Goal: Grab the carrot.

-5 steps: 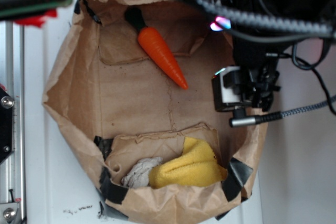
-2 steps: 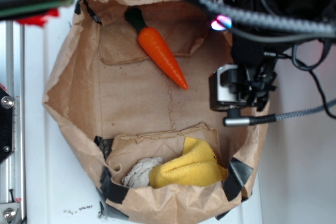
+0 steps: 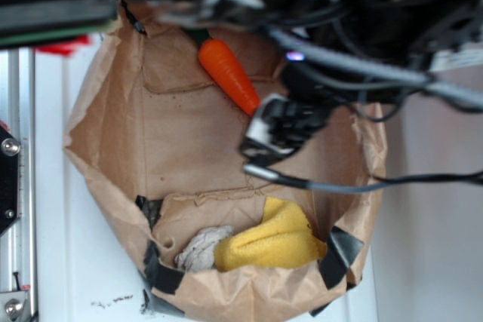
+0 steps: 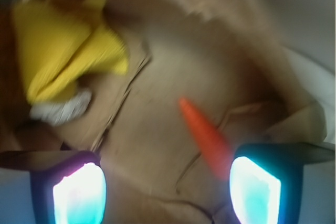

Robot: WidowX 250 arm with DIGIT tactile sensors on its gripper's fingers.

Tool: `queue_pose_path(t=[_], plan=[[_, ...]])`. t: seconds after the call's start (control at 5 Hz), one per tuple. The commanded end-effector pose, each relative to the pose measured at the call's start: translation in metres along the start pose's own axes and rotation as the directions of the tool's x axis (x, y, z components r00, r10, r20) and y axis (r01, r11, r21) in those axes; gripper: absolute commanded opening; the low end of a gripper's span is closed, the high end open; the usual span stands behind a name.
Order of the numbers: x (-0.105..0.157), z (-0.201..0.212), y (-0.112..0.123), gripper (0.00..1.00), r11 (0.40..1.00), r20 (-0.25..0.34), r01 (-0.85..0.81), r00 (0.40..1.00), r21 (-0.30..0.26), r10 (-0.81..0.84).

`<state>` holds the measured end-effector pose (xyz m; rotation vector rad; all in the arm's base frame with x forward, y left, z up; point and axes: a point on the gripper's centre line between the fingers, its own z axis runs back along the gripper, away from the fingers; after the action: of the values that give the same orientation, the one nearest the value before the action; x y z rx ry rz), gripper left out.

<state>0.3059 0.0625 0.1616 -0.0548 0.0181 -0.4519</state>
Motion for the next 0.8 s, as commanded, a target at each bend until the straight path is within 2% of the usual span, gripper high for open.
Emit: queue_pose_path(t=[0.0, 0.2, 0.4, 0.6], plan=[[-0.034, 0.030, 0.000, 1.00, 0.956, 0.121, 0.273, 0.951, 0.108, -0.285], [-0.010, 0.003, 0.010, 1.00, 0.943, 0.060, 0.306, 0.947, 0.132, -0.316], [0.004, -0.021, 0.014, 1.00, 0.901, 0.032, 0.402, 0.911, 0.161, -0.412], [0.037, -0.037, 0.030, 1.00, 0.856, 0.021, 0.483, 0.869, 0.183, -0.495]])
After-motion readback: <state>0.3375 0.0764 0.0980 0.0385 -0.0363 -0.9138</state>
